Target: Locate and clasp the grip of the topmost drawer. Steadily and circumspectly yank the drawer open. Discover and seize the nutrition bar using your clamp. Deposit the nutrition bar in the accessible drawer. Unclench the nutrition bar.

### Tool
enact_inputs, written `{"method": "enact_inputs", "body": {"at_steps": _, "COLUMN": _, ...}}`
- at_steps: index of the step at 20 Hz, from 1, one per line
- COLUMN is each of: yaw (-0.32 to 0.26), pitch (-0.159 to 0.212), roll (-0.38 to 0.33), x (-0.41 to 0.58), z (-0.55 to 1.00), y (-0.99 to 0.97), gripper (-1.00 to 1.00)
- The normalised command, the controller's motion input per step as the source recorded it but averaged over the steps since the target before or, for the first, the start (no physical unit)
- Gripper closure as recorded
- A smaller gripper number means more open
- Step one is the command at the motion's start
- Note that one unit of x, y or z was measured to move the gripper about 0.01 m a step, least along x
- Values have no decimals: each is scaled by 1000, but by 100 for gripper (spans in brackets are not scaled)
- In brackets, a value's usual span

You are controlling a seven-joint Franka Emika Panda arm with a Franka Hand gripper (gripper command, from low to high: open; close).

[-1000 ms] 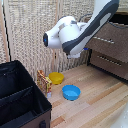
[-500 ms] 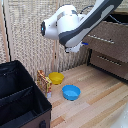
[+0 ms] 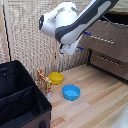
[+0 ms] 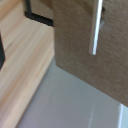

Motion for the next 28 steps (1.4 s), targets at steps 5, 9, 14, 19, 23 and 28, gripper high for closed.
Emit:
{"method": "enact_inputs", "body": {"at_steps": 5, "yaw": -122, "pitch": 0, "roll": 375, "x": 366, "z": -23, "y": 254, "gripper": -100}}
{"method": "enact_inputs", "body": {"at_steps": 9, "yaw": -124, "pitch": 0, "roll": 375, "x": 364, "z": -25, "y": 249, "gripper": -100}}
{"method": "enact_inputs", "body": {"at_steps": 14, "yaw": -124, "pitch": 0, "roll": 375, "x": 362, "z": -27, "y": 250, "gripper": -100}}
{"method": "enact_inputs", "body": {"at_steps": 19, "yaw": -122, "pitch": 0, "roll": 375, "x": 365, "z": -26, "y": 254, "gripper": -100}}
{"method": "enact_inputs", "body": {"at_steps": 23, "yaw": -123, "pitch": 0, "roll": 375, "x": 361, "z": -26, "y": 254, "gripper": -100}}
{"method": "enact_inputs", "body": {"at_steps": 28, "yaw": -121, "pitch": 0, "roll": 375, "x": 353, "z": -23, "y": 263, "gripper": -100}}
